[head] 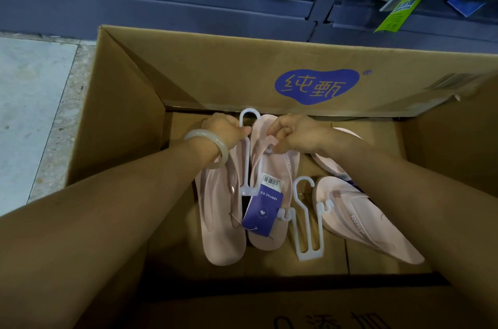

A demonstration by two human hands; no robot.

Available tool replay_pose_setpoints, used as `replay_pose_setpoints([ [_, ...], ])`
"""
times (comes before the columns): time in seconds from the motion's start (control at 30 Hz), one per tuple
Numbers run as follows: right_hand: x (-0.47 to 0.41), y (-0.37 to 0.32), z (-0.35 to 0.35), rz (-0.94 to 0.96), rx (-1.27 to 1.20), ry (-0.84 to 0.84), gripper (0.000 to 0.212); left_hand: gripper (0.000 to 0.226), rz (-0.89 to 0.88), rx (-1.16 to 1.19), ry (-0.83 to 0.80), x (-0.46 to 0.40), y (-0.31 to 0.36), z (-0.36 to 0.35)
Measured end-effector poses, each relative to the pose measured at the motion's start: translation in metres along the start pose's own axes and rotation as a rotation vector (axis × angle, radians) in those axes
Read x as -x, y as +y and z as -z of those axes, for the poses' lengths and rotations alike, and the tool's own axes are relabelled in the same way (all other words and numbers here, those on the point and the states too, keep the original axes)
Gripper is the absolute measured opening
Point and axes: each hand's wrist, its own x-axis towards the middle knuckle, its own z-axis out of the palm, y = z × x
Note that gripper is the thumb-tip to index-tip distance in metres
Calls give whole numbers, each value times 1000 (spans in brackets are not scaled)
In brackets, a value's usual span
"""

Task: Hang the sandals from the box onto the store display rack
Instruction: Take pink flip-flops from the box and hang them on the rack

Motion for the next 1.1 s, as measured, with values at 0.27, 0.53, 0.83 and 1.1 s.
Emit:
replay_pose_setpoints([
  [0.27, -2, 6, -14, 132, 177, 204, 32, 20, -86, 42, -15, 2, 2, -1],
  [0.53, 4, 3, -36, 319, 660, 382, 37, 23, -66, 68, -3, 7, 6, 6],
  [0.83, 14, -3, -31, 311, 691, 372, 42, 25, -60, 113, 24, 12, 11, 9],
  [1.1, 19, 1, -29, 343, 608, 251, 46, 24, -73, 97, -66, 14, 14, 16],
])
